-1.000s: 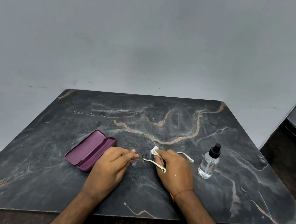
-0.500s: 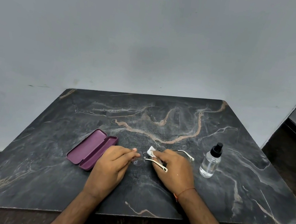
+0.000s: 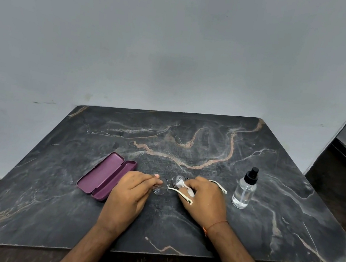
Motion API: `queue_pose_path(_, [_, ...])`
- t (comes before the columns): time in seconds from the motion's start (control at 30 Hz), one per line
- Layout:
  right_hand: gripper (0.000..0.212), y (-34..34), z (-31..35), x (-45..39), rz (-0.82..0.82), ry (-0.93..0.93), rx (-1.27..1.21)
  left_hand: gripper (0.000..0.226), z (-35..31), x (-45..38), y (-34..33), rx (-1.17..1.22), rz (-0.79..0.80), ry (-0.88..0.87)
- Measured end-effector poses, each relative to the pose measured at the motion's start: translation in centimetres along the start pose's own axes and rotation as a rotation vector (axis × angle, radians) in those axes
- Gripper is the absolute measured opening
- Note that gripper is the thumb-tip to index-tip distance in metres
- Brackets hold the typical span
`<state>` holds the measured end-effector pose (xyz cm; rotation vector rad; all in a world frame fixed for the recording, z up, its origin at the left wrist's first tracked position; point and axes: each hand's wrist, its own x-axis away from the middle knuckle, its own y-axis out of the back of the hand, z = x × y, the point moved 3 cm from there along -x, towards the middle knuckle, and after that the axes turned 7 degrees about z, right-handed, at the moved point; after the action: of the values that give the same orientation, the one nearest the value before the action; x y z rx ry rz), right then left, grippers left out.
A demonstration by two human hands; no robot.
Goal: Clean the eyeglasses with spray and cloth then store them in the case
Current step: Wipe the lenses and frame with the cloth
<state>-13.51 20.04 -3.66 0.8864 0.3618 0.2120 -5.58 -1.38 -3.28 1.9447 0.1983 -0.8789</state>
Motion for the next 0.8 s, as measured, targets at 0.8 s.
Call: queue_pose_path(0.8, [0.028,-0.1,0.09,-0.24,-0.026,-0.005,0.123,0.026,0.18,0.05,-0.07,-0.012,0.017,0.041])
